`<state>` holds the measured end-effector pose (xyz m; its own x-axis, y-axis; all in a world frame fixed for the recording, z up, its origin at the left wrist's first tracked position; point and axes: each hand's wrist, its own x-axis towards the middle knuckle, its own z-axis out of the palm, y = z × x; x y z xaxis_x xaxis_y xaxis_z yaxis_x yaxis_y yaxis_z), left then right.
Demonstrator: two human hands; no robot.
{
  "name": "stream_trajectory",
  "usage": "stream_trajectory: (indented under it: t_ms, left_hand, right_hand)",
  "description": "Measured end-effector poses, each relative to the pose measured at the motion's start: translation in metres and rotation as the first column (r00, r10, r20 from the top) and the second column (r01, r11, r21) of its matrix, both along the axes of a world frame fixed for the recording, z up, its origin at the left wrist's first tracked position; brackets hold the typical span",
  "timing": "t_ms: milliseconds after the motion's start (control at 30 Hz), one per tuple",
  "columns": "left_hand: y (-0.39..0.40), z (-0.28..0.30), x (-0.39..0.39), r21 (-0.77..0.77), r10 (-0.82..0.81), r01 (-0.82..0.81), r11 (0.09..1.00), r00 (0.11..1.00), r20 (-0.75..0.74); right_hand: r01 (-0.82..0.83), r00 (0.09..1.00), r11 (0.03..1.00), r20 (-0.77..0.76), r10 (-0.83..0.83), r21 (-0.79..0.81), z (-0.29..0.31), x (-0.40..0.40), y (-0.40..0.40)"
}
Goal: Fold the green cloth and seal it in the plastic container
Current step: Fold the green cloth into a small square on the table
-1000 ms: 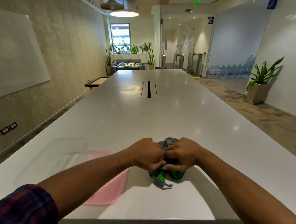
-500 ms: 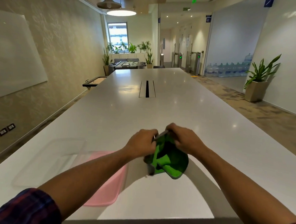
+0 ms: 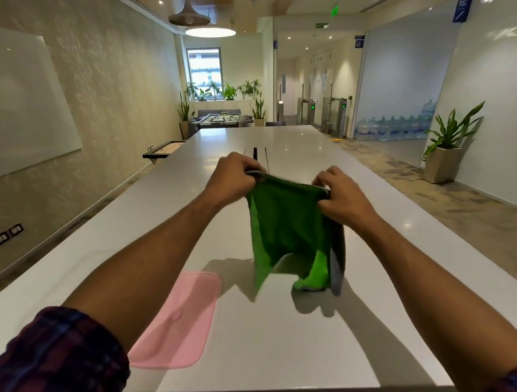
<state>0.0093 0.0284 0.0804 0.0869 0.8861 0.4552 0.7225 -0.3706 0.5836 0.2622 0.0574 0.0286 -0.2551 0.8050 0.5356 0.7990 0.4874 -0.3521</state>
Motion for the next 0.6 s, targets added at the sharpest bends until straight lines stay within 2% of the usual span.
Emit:
stream_trajectory:
  t_ms: [100,200,367,500,600]
  left_hand:
    - [0.002,0.020,-0.008,0.033,-0.020,0.019,0.999,1.000,0.021]
    - [0.004,0.033,-0.020,0.049,-0.054,0.049,0.998,0.992,0.117]
    - [0.006,0.039,-0.039,-0.024,-0.141,0.158,0.987,0.935,0.325]
    - [0.011,0.034,-0.048,-0.002,-0.152,0.179,0.984,0.843,0.517]
    - [0.018,0.023,-0.050,0.022,-0.117,0.126,0.992,0.827,0.550]
  right_hand:
    - [0.190,0.981,0.982,0.043,-0.189,-0.007,0.011,0.015,0.003]
    - [0.304,0.952,0.953,-0.028,-0.304,-0.024,0.018,0.033,0.004]
    - [0.265,0.949,0.964,-0.167,-0.267,-0.034,0.028,0.056,0.005]
    - [0.222,0.943,0.975,-0.247,-0.223,-0.031,0.037,0.065,0.007]
    - [0.249,0.943,0.969,-0.227,-0.242,0.003,0.038,0.071,0.014]
